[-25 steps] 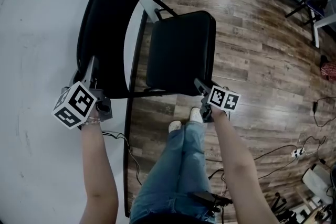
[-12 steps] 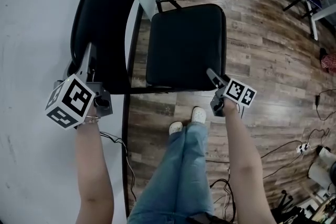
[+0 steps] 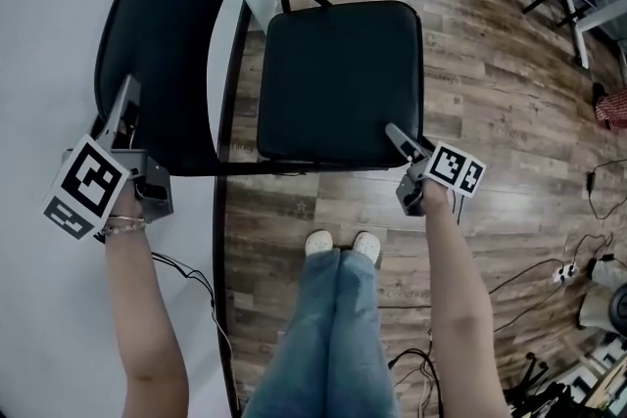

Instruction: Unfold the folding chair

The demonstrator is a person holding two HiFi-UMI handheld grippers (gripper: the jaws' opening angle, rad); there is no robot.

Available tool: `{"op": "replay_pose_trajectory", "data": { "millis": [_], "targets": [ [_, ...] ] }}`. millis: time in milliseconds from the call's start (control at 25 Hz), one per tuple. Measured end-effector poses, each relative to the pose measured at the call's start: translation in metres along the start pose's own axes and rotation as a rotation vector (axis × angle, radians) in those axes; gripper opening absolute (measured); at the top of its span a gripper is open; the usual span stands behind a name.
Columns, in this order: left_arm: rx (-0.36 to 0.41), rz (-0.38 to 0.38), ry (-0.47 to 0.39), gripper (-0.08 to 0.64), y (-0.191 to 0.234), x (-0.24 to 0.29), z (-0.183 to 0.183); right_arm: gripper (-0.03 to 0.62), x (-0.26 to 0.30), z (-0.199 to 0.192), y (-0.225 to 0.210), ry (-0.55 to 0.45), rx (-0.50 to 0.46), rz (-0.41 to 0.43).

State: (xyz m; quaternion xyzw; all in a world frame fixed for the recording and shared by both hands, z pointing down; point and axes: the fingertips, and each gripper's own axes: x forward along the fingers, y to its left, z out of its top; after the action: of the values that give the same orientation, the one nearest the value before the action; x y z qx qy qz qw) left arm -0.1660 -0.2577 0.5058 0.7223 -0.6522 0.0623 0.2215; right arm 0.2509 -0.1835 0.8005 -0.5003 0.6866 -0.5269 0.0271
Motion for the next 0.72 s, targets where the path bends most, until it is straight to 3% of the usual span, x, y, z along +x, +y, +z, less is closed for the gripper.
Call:
{"op": "replay_pose_trajectory", "data": {
  "millis": [720],
  "targets": [
    [-0.086, -0.054, -0.011, 0.13, 0.012, 0.007, -0.014, 0.476, 0.007, -0.002, -0.048, 0.019, 0.031, -0.053]
  ]
}}
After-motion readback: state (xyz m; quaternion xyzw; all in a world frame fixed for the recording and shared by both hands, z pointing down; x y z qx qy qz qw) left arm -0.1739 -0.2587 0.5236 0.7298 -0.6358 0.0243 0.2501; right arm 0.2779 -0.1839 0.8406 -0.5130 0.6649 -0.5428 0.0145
